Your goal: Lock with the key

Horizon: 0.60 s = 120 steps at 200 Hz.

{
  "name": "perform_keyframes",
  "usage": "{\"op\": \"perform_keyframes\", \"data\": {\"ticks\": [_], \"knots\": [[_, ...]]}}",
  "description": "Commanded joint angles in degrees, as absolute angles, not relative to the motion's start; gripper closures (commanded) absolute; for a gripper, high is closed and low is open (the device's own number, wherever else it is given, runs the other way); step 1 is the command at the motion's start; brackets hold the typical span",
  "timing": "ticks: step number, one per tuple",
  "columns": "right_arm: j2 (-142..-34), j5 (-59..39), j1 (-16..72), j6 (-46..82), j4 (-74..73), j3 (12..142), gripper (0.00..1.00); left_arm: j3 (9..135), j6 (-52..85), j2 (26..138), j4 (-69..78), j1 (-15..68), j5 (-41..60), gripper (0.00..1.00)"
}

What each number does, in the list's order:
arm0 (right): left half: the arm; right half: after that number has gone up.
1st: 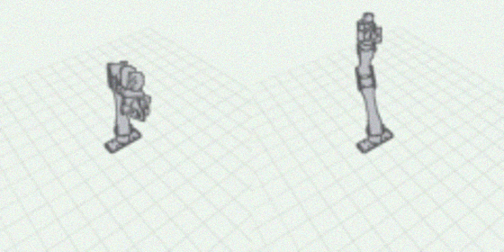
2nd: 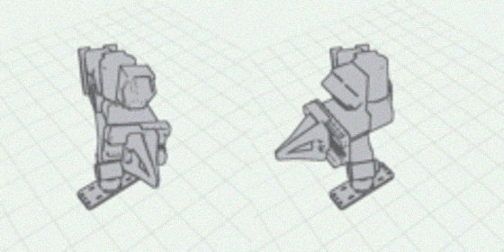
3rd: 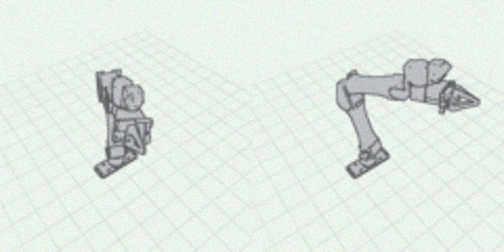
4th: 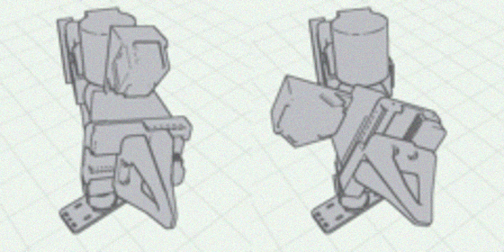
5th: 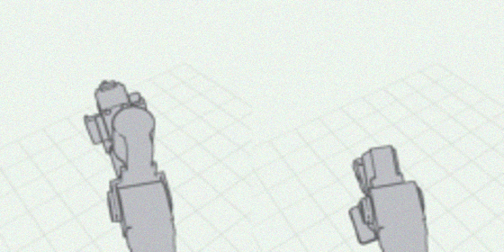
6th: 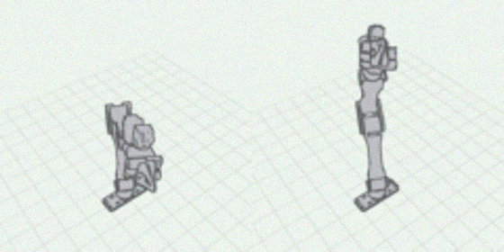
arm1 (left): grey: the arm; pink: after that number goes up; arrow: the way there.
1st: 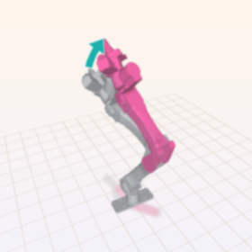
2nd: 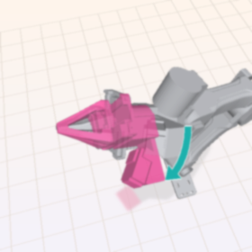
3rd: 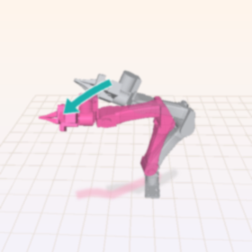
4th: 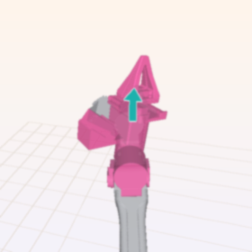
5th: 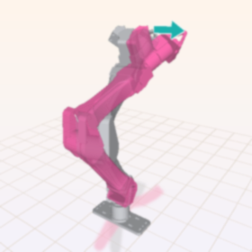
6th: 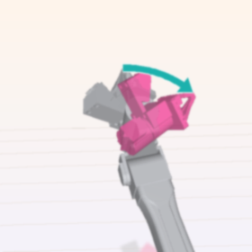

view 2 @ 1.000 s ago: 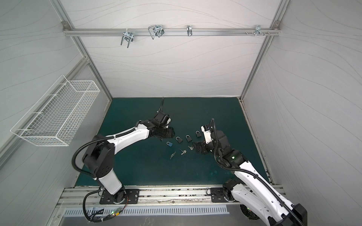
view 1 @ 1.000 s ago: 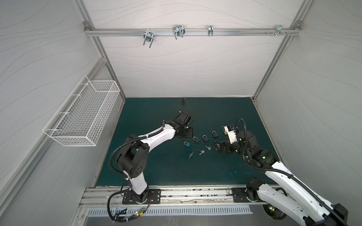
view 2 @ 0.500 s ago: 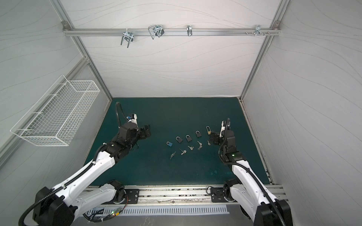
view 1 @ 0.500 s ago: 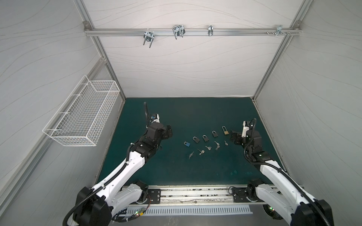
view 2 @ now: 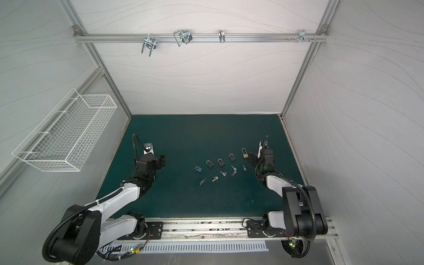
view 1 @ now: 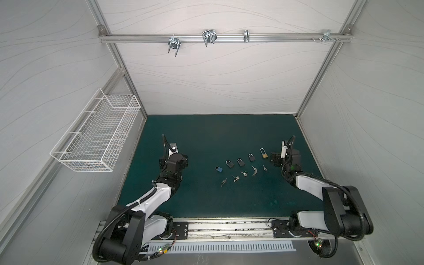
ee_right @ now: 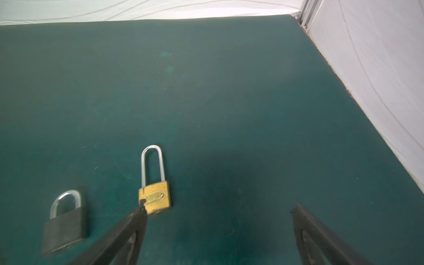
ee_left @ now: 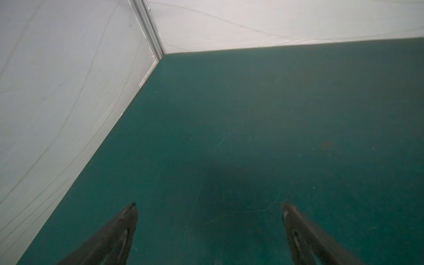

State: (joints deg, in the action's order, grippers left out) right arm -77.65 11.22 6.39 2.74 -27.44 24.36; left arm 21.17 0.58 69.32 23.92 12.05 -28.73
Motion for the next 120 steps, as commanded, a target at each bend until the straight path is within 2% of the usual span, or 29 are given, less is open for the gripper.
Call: {"op": "perform_keyframes", "data": {"ticks": [1,48,70,86,99,120], "knots": [[-80.4,6.1,5.2,1.2,-38.1,24.5,0.01,20.7,-1.4,75.0,38.7,8.9,-22.7,0.01],[-90.2,2.1,3.9,1.3,-52.6,22.1,0.01,21.0,-0.8,83.1,48.8,2.8,-12.0,0.01],[-89.8,0.1,4.0,0.3,-48.0,23.9,0.01,21.3,0.4,89.3,55.0,0.4,-9.3,0.01],[-89.8,0.8,4.1,0.7,-43.5,26.1,0.01,25.7,1.2,88.4,44.1,-0.1,-8.2,0.01],[-90.2,1.9,4.8,-0.1,-44.3,26.1,0.01,24.5,1.7,89.3,48.4,-1.3,-6.3,0.01],[-90.0,2.1,4.9,-0.1,-44.0,26.1,0.01,25.3,1.8,88.5,45.3,-1.3,-6.1,0.01]]}}
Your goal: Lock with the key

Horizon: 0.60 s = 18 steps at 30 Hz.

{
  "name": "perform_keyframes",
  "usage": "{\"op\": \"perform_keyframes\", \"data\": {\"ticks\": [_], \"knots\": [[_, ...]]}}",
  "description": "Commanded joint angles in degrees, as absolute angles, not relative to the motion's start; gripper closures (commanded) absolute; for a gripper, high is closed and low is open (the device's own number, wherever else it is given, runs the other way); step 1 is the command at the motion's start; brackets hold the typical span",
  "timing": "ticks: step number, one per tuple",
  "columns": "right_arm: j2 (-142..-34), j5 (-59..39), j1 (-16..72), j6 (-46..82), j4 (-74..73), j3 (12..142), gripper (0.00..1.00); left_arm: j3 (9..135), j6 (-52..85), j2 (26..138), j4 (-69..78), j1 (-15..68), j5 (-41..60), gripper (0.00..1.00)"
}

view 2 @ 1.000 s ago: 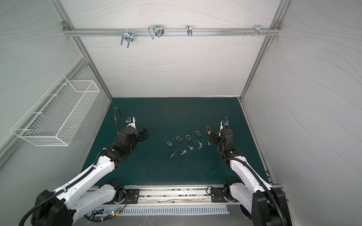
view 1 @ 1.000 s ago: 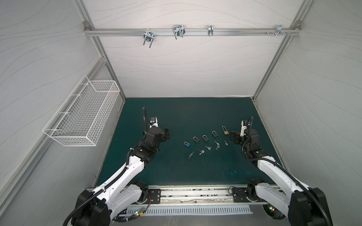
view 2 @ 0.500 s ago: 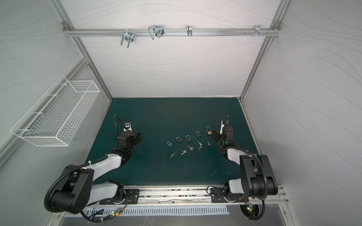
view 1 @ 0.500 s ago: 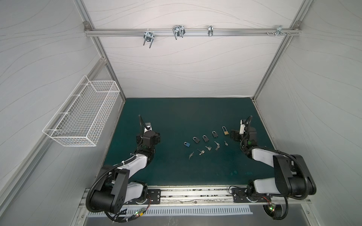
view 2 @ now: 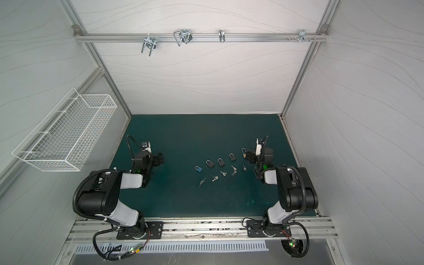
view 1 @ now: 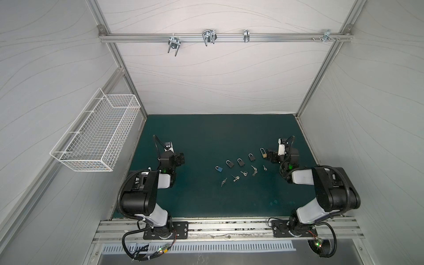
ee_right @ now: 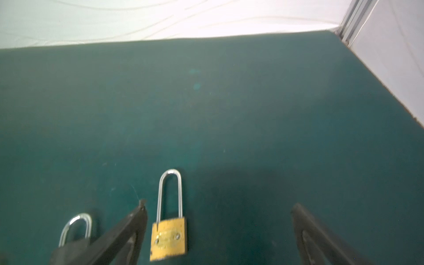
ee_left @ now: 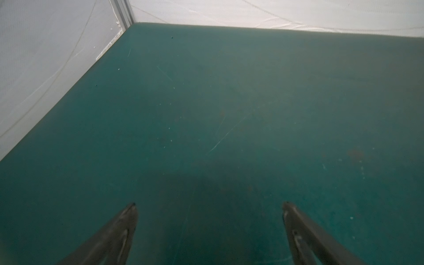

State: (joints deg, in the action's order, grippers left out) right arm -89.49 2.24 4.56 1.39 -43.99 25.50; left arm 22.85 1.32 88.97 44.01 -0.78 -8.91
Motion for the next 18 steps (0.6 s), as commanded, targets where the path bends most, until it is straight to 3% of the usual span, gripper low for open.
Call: {"op": "perform_keyframes", "data": {"ticks": [1,18], "knots": [[-89.9,2.1,4.9,-0.1,-44.0,26.1,0.01,25.3,1.8,88.6,45.3,-1.3,-6.1,0.01],[-89.9,2.1,5.1,-0.2,-44.2,26.0,0.01,24.9,1.6,88.8,46.4,-1.1,-6.3,0.01]]}}
